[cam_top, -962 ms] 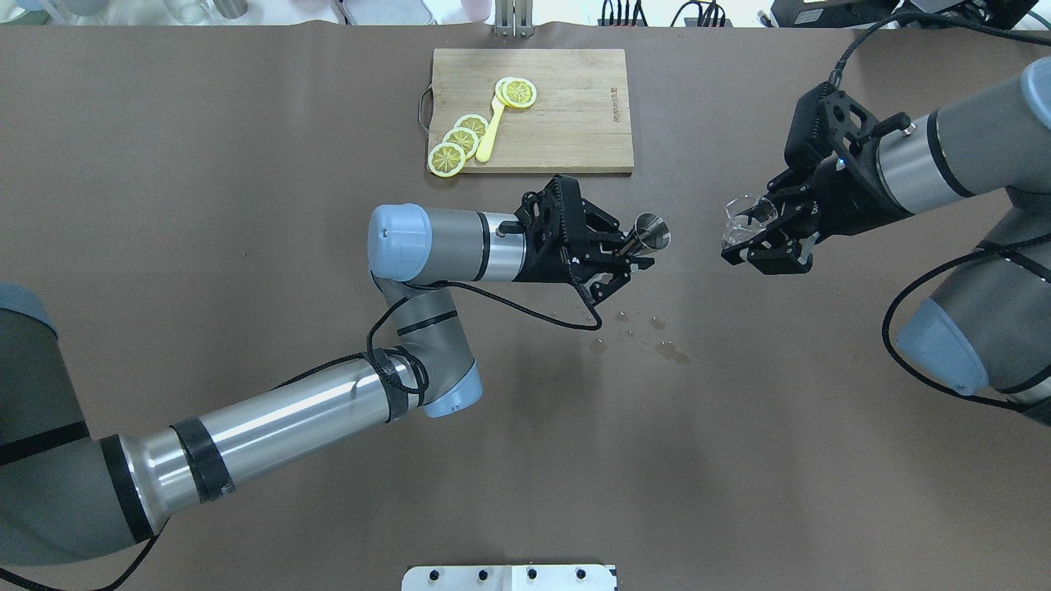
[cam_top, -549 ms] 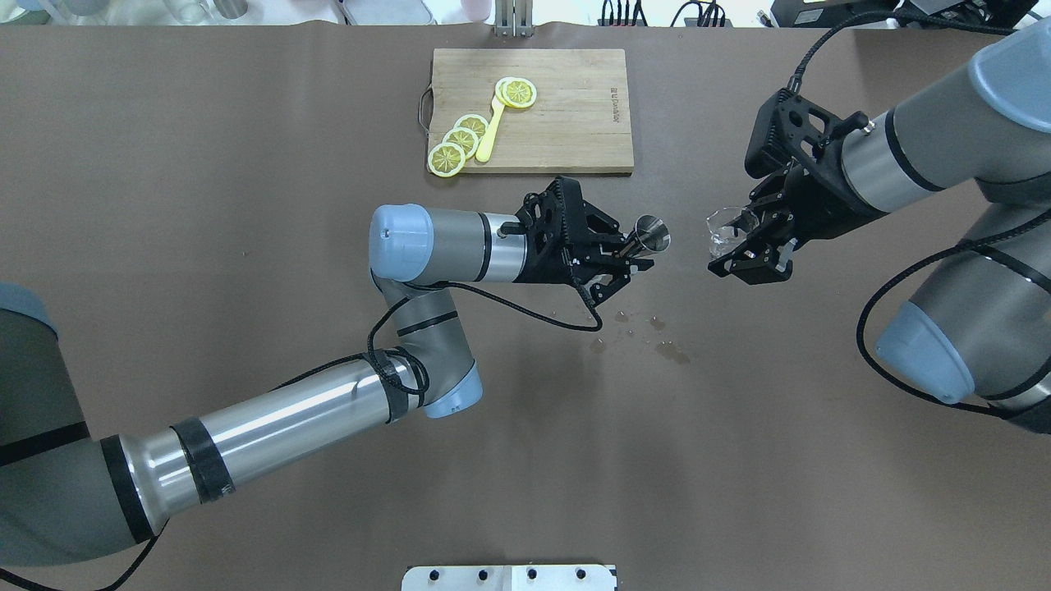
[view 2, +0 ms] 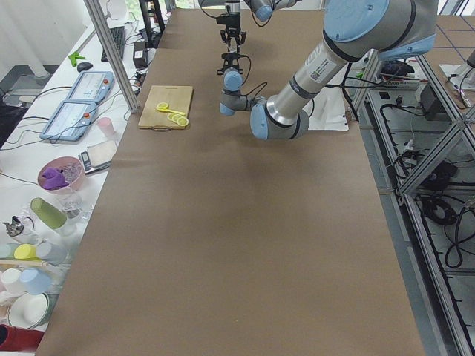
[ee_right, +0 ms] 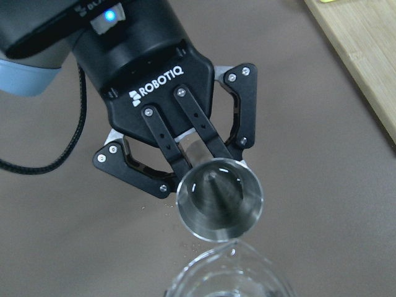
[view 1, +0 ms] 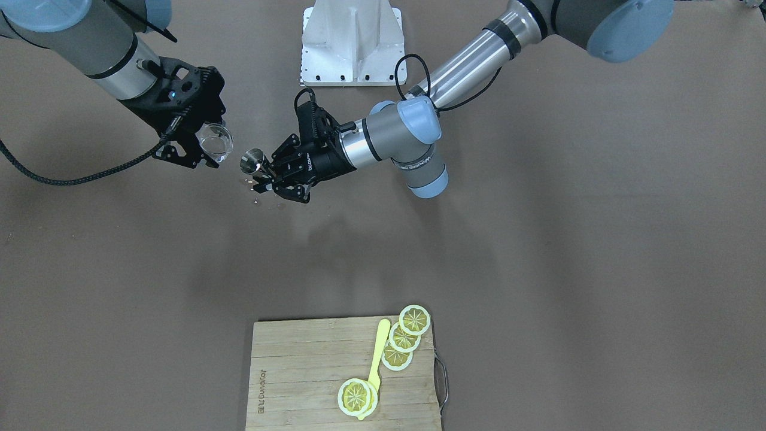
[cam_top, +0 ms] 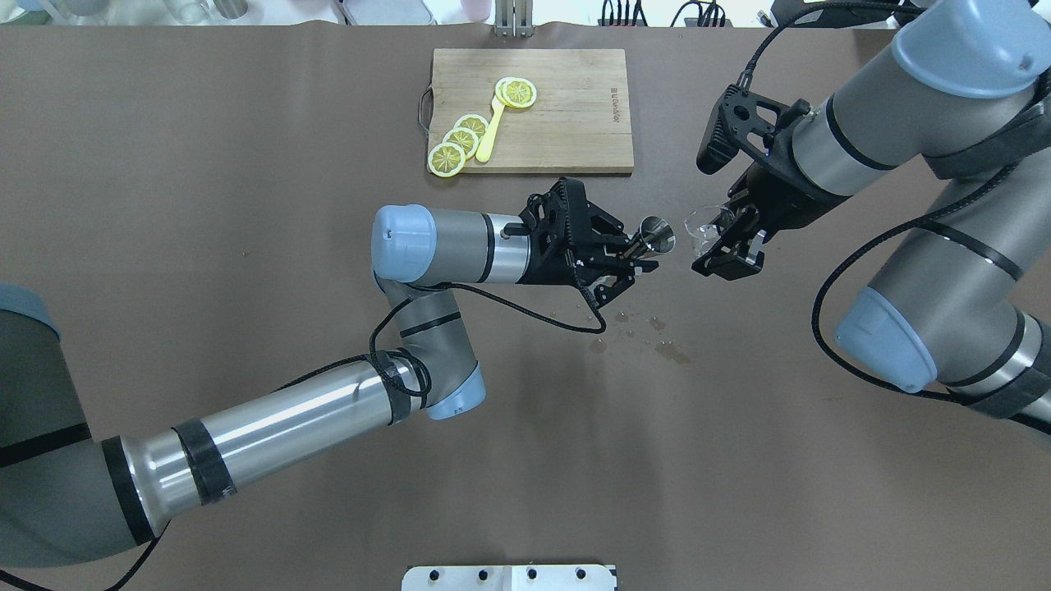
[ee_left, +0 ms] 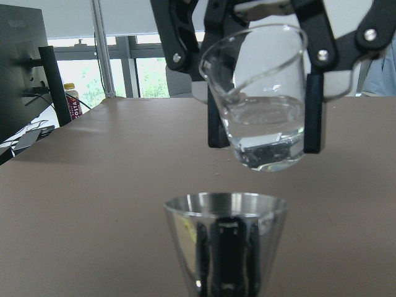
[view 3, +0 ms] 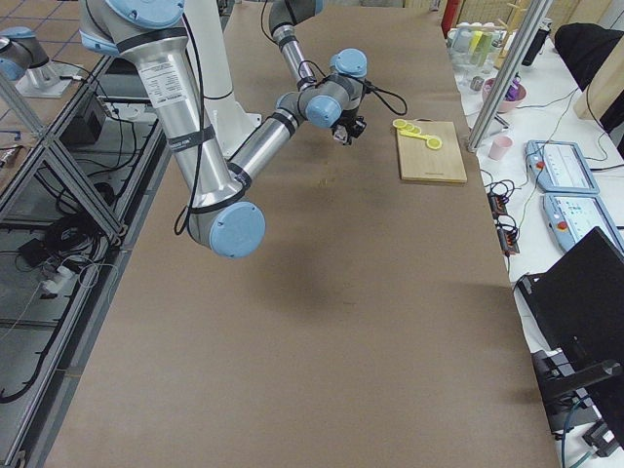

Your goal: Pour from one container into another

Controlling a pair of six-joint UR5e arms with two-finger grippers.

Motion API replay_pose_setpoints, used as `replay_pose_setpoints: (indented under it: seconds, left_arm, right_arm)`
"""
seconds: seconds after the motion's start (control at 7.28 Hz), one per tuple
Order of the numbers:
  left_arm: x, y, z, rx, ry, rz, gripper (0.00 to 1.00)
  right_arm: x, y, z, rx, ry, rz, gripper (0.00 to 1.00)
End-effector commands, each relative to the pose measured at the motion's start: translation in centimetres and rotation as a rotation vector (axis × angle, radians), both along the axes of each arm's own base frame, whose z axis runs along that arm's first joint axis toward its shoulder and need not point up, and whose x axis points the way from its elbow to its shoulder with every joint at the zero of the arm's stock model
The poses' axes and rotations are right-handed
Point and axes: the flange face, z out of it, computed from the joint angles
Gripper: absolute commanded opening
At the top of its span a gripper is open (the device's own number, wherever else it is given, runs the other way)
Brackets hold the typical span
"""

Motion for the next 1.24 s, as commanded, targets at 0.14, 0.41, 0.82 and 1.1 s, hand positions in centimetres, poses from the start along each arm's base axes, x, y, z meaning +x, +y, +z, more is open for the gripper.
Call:
replay_pose_setpoints:
  seconds: [0.14,0.41,0.82,1.1]
  left_arm:
    - [0.1,0.2,-0.2,0.004,0.001,0.001,0.0]
    - [0.2,0.4,-0.2,0.004,0.001,0.003,0.0]
    - [0.7,1.1,-0.3,0.007,0.004,0.013,0.0]
    - [1.0,1.6,-0.4,0.008,0.007,0.019,0.0]
  right_arm:
    - [-0.9,-0.6,-1.7,-0.031,0.082,-0.025,0.0]
    - [-1.7,-0.5,-1.9,-0.055,0.114,-0.036,0.0]
    - [-2.5,-0.3,-2.5,-0.091,0.159,-0.046,0.0]
    - [-3.1,-0.6,-2.7,-0.108,0.192,-0.065,0.0]
